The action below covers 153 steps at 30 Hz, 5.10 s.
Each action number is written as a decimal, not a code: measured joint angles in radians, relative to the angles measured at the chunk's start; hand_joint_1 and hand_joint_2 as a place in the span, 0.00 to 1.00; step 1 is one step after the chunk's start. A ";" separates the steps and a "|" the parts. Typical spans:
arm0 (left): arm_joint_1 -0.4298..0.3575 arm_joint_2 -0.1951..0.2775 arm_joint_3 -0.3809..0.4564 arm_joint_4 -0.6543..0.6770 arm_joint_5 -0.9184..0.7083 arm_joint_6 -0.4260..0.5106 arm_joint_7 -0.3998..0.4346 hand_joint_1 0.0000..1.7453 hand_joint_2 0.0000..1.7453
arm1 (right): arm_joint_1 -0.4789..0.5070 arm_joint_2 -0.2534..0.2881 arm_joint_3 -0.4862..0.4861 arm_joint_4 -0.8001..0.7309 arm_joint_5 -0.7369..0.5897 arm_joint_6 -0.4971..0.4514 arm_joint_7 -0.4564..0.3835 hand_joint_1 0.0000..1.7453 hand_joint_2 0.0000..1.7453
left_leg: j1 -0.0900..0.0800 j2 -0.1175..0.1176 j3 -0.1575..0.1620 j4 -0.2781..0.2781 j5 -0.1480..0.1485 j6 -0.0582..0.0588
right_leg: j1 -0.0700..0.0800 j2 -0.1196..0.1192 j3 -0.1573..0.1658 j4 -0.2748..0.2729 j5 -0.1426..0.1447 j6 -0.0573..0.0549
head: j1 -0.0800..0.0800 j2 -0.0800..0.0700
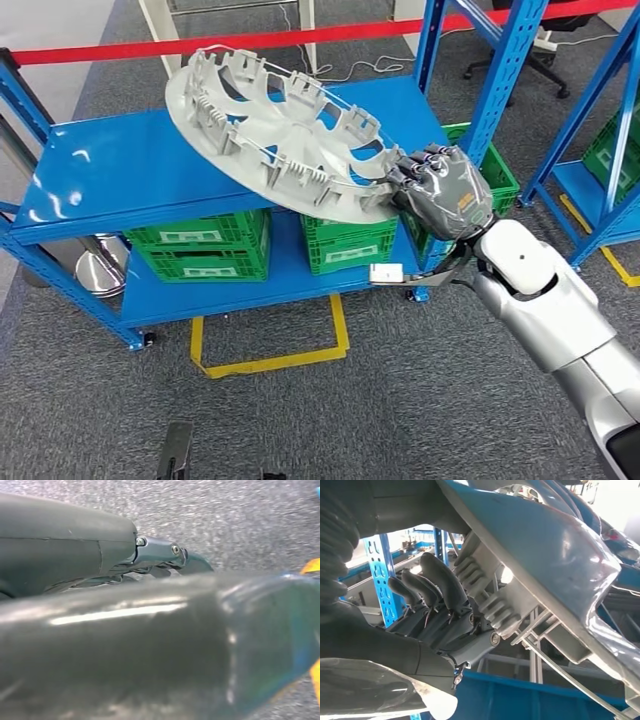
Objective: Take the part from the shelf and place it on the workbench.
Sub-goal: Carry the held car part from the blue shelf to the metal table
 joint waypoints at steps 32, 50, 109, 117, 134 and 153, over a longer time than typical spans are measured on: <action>0.011 0.014 -0.001 0.002 -0.020 -0.007 0.000 0.00 0.00 | 0.050 -0.012 -0.002 -0.027 -0.013 -0.043 -0.002 1.00 1.00 | -0.002 0.001 0.046 -0.045 0.043 0.012 | -0.002 0.000 -0.008 0.001 0.009 0.006 | 0.004 0.000; 0.003 0.010 0.000 0.002 -0.009 0.018 -0.019 0.00 0.00 | 0.058 -0.022 -0.005 -0.027 -0.007 -0.047 -0.023 1.00 1.00 | -0.014 -0.021 0.116 -0.316 0.131 0.056 | -0.005 0.050 0.054 0.006 -0.033 0.034 | 0.010 0.000; -0.008 -0.016 0.001 0.002 -0.014 0.026 -0.037 0.00 0.00 | -0.028 0.023 0.049 0.022 0.029 -0.009 -0.024 1.00 1.00 | -0.012 -0.083 0.088 -0.295 0.147 0.063 | -0.009 0.021 -0.051 0.162 -0.070 0.037 | -0.004 0.000; 0.000 -0.010 0.002 0.002 -0.010 0.029 -0.043 0.00 0.00 | -0.032 0.041 0.063 0.020 0.045 -0.015 0.006 1.00 1.00 | -0.008 -0.085 0.035 -0.239 0.132 0.020 | -0.015 0.042 0.028 0.000 -0.016 0.020 | -0.013 0.000; -0.006 0.000 0.024 0.002 0.014 0.054 -0.086 0.00 0.00 | -0.065 0.108 0.080 0.029 0.057 -0.026 0.001 1.00 1.00 | -0.009 0.000 0.084 -0.299 0.148 0.058 | -0.013 -0.019 -0.034 0.147 -0.117 0.050 | -0.012 0.000; 0.021 0.001 0.033 0.002 -0.016 0.071 -0.102 0.00 0.00 | -0.063 0.138 0.097 0.036 0.050 -0.026 0.010 1.00 1.00 | 0.010 -0.007 -0.053 -0.021 0.040 0.003 | -0.011 -0.041 0.016 -0.003 -0.006 0.013 | -0.021 0.000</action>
